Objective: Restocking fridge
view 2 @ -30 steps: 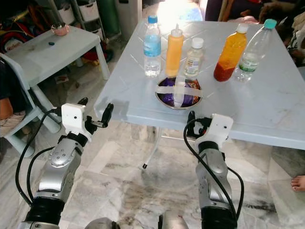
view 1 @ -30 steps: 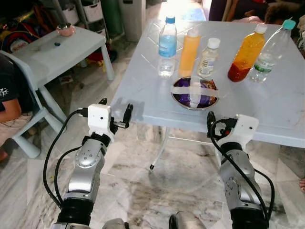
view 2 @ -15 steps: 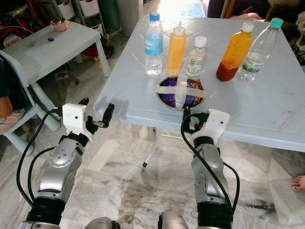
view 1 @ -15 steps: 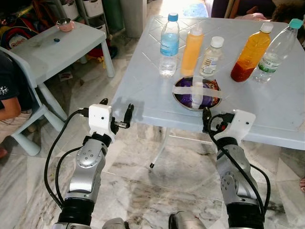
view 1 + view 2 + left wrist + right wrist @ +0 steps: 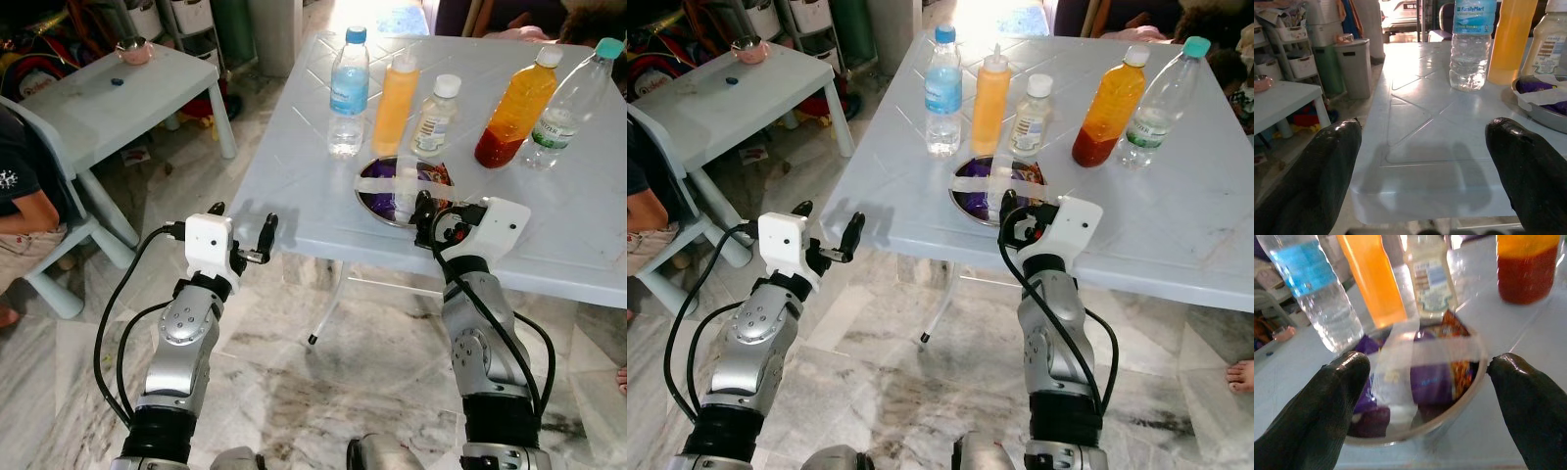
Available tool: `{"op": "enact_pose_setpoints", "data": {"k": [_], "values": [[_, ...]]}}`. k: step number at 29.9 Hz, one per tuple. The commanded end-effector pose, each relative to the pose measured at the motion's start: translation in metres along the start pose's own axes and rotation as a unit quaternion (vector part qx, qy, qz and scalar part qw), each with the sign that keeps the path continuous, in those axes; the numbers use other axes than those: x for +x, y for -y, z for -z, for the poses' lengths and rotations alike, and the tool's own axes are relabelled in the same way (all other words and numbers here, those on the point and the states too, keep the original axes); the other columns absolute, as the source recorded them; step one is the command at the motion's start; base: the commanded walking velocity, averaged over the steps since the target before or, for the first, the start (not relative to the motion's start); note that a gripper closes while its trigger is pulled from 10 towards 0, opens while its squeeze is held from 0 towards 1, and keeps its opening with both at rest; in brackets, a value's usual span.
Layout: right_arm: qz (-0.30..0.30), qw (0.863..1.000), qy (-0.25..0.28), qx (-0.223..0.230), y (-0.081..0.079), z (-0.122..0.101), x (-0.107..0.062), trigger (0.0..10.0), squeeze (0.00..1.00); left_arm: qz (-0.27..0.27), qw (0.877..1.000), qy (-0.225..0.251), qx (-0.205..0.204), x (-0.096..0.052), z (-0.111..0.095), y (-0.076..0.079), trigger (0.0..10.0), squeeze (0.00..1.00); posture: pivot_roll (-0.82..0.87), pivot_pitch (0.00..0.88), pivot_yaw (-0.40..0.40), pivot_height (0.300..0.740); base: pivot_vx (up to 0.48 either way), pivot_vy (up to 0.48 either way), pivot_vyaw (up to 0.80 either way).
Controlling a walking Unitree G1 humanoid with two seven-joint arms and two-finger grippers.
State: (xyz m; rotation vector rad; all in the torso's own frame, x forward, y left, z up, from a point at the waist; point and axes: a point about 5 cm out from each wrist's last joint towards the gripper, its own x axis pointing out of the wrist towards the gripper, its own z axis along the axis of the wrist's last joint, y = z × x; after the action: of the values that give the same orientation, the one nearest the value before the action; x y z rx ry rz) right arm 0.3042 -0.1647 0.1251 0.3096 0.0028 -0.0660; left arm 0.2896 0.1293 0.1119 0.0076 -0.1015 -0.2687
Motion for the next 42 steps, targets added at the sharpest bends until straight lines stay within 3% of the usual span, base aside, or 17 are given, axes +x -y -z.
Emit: {"op": "enact_pose_setpoints", "data": {"k": [1, 5, 9, 10, 11, 12, 13, 14, 16, 30, 34, 35, 36, 39, 40, 41, 42], "values": [[0.008, 1.000, -0.012, 0.011, 0.002, 0.001, 0.003, 10.0, 0.00, 0.002, 1.000, -0.002, 0.007, 0.000, 0.000, 0.000, 10.0, 0.00, -0.10, 0.069, 0.054, 0.740, 0.000, 0.000, 0.00], [0.025, 0.998, -0.051, 0.017, 0.005, 0.008, 0.008, 10.0, 0.00, 0.003, 1.000, 0.000, 0.009, 0.000, -0.002, 0.001, 10.0, 0.00, -0.10, 0.071, 0.055, 0.740, 0.000, 0.000, 0.00], [0.028, 0.998, -0.053, 0.033, 0.004, 0.009, 0.008, 10.0, 0.00, 0.003, 1.000, 0.002, 0.009, 0.000, -0.003, 0.001, 10.0, 0.00, -0.10, 0.072, 0.056, 0.740, 0.000, 0.000, 0.00], [0.029, 0.998, -0.054, 0.033, 0.004, 0.009, 0.009, 8.6, 0.00, 0.003, 1.000, 0.002, 0.009, 0.000, -0.003, 0.001, 10.0, 0.00, -0.10, 0.072, 0.056, 0.740, 0.000, 0.000, 0.00], [0.029, 0.998, -0.054, 0.033, 0.004, 0.009, 0.009, 8.6, 0.00, 0.003, 1.000, 0.002, 0.009, 0.000, -0.003, 0.001, 10.0, 0.00, -0.10, 0.072, 0.056, 0.740, 0.000, 0.000, 0.00], [0.038, 0.997, -0.057, 0.033, 0.005, 0.010, 0.008, 7.4, 0.00, 0.003, 1.000, 0.001, 0.010, 0.000, -0.003, 0.001, 10.0, 0.00, -0.10, 0.072, 0.056, 0.740, 0.000, 0.000, 0.00], [0.053, 0.996, -0.066, 0.031, 0.008, 0.012, 0.008, 3.9, 0.00, 0.004, 1.000, 0.002, 0.010, 0.001, -0.004, 0.002, 10.0, 0.00, -0.10, 0.073, 0.057, 0.740, 0.000, 0.000, 0.00], [0.058, 0.995, -0.068, 0.036, 0.009, 0.013, 0.008, 2.5, 0.00, 0.005, 1.000, 0.003, 0.009, 0.001, -0.005, 0.003, 10.0, 0.00, -0.10, 0.074, 0.058, 0.740, 0.000, 0.000, 0.00], [0.063, 0.994, -0.071, 0.046, 0.009, 0.013, 0.008, 1.9, 0.00, 0.007, 1.000, 0.004, 0.009, 0.002, -0.006, 0.004, 10.0, 0.00, -0.10, 0.073, 0.058, 0.740, 0.000, 0.000, 0.00], [0.107, 0.991, -0.067, 0.053, 0.021, 0.006, 0.011, 3.3, 0.00, 0.011, 1.000, 0.003, 0.008, 0.002, -0.008, 0.005, 10.0, 0.00, -0.10, 0.075, 0.061, 0.740, 0.000, 0.000, 0.00], [0.126, 0.989, -0.068, 0.042, 0.026, 0.006, 0.011, 2.9, 0.00, 0.013, 1.000, 0.005, 0.006, 0.002, -0.009, 0.006, 10.0, 0.00, -0.10, 0.075, 0.062, 0.740, 0.000, 0.000, 0.00], [0.132, 0.988, -0.069, 0.043, 0.028, 0.005, 0.011, 1.7, 0.00, 0.013, 1.000, 0.005, 0.006, 0.002, -0.009, 0.006, 10.0, 0.00, -0.10, 0.075, 0.062, 0.740, 0.000, 0.000, 0.00], [0.137, 0.987, -0.068, 0.041, 0.029, 0.005, 0.011, 1.4, 0.00, 0.013, 1.000, 0.005, 0.006, 0.002, -0.009, 0.006, 10.0, 0.00, -0.10, 0.075, 0.062, 0.740, 0.000, 0.000, 0.00], [0.150, 0.986, -0.068, 0.033, 0.033, 0.004, 0.011, 1.3, 0.00, 0.013, 1.000, 0.005, 0.006, 0.002, -0.009, 0.006, 10.0, 0.00, -0.10, 0.075, 0.062, 0.740, 0.000, 0.000, 0.00], [0.159, 0.984, -0.068, 0.034, 0.036, 0.004, 0.010, 1.4, 0.00, 0.014, 1.000, 0.004, 0.006, 0.002, -0.009, 0.006, 10.0, 0.00, -0.10, 0.076, 0.064, 0.740, 0.000, 0.000, 0.00], [0.171, 0.983, -0.066, 0.035, 0.039, 0.003, 0.010, 2.6, 0.00, 0.015, 1.000, 0.004, 0.006, 0.002, -0.009, 0.006, 10.0, 0.00, -0.10, 0.076, 0.064, 0.740, 0.000, 0.000, 0.00], [0.174, 0.982, -0.064, 0.035, 0.040, 0.002, 0.010, 2.6, 0.00, 0.015, 1.000, 0.004, 0.006, 0.002, -0.010, 0.006, 10.0, 0.00, -0.10, 0.076, 0.064, 0.740, 0.000, 0.000, 0.00]]}}
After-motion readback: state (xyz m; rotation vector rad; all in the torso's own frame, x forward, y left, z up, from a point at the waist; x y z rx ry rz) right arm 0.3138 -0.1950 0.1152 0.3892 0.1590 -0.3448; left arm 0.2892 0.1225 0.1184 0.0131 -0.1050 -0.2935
